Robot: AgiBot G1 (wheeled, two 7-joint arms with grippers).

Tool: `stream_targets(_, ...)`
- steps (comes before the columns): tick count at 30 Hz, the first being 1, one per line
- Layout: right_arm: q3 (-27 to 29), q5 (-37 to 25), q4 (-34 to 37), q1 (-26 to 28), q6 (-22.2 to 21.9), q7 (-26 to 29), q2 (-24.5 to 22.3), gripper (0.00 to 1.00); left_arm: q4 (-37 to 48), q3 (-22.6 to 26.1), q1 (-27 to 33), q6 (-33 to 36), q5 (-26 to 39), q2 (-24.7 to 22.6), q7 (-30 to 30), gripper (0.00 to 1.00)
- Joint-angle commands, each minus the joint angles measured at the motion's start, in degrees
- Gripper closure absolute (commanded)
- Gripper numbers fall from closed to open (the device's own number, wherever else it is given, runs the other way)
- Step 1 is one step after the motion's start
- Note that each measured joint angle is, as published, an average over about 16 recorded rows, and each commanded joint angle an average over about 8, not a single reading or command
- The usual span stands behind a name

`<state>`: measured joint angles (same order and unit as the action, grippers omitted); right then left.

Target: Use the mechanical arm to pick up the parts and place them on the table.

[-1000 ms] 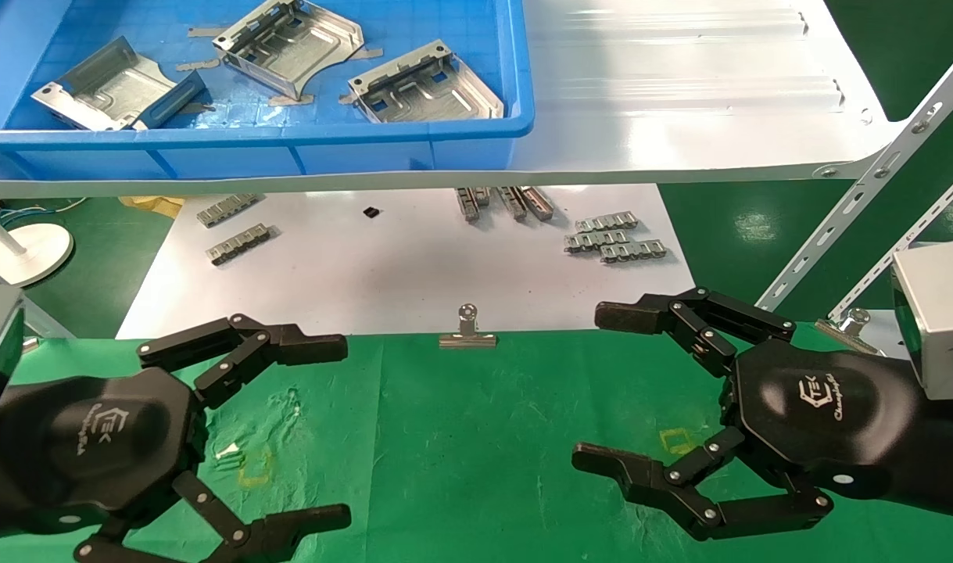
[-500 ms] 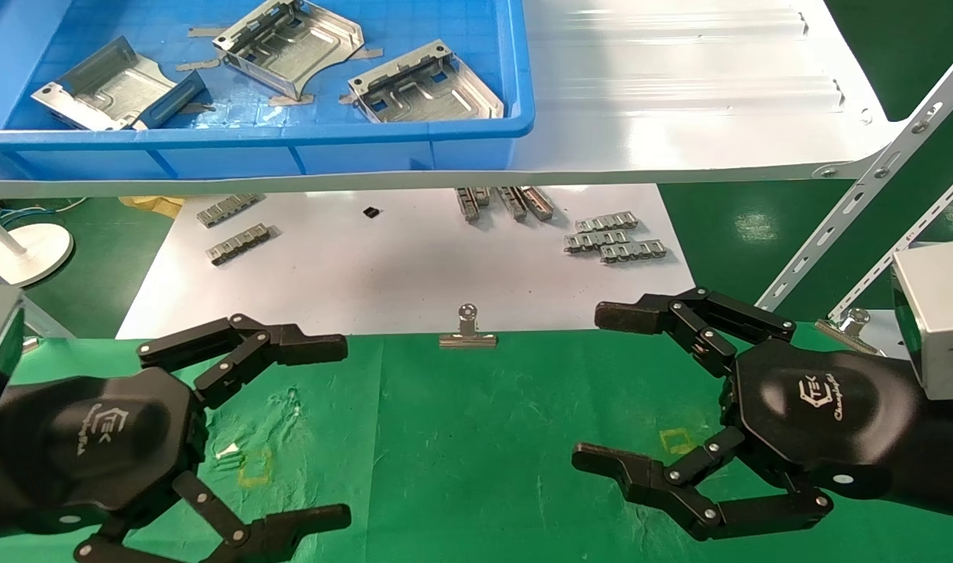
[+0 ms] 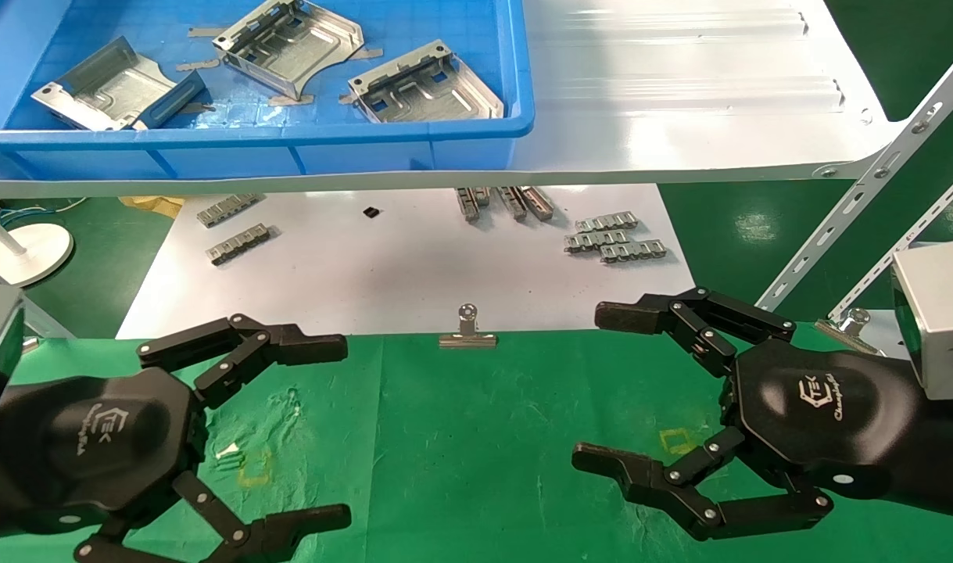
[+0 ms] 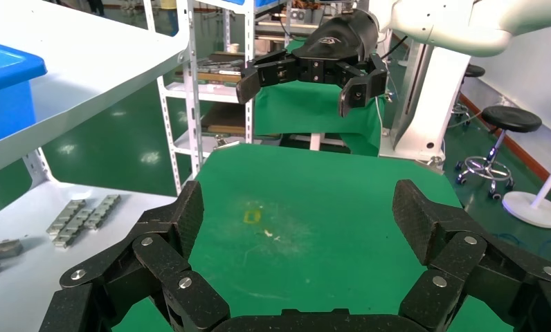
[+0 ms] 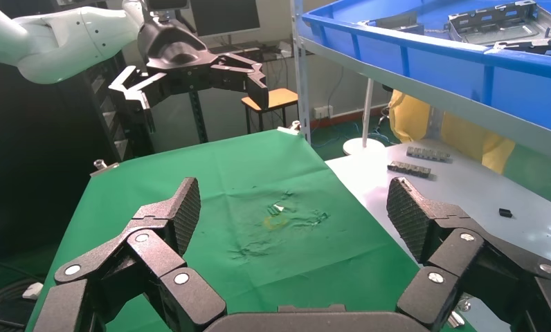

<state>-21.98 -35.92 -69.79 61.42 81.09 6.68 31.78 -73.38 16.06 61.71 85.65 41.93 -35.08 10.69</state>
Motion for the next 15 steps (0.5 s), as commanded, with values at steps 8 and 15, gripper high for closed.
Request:
stream_targets(8, 0.0, 0.0, 0.0, 0.0, 0.0, 0.0, 0.0, 1.0, 0.0, 0.0, 0.0, 0.0, 0.0, 0.0, 0.0, 0.0)
stream_targets(15, 0.0, 0.0, 0.0, 0.0, 0.0, 0.0, 0.0, 1.0, 0.0, 0.0, 0.0, 0.0, 0.0, 0.0, 0.0, 0.0)
